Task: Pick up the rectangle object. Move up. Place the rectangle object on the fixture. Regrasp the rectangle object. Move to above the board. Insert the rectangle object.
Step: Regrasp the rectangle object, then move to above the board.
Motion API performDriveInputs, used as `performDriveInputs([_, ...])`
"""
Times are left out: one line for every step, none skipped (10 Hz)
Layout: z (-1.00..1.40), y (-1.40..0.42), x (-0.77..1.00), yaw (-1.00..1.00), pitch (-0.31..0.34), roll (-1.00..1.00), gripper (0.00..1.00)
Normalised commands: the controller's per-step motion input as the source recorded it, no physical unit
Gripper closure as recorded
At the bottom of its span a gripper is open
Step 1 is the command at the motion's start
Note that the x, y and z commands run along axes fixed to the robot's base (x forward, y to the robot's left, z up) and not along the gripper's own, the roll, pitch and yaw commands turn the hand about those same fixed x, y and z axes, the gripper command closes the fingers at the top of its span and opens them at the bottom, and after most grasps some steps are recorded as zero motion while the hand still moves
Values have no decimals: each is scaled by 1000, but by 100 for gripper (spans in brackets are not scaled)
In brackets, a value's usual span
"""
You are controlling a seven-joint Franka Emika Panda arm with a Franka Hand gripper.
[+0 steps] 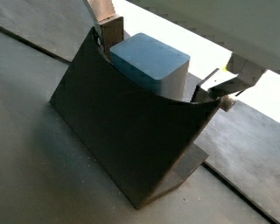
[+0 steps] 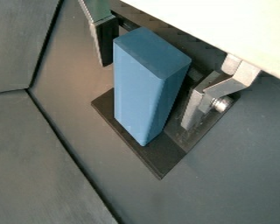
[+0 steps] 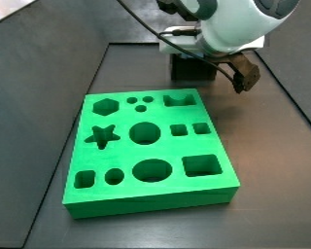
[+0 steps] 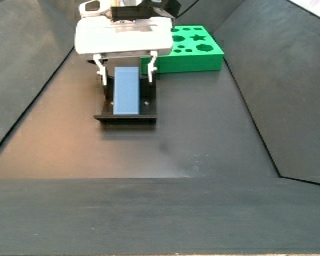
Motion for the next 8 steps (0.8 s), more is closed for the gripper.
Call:
performDriveInputs([-178,-7,17,18,26,48,0])
performDriveInputs([0,0,0,0,0,0,100])
performDriveInputs([1000,-70,41,155,-178,99,100])
performDriveInputs([1000,-72,40,148,-179,92,100])
performDriveInputs([1000,-72,32,84,-165,63,100])
performDriveInputs([1000,-66,28,40,-159,33,100])
performDriveInputs([1000,-64,20,-15,-139,3,100])
performDriveInputs([1000,-62,16,-41,-126,-9,100])
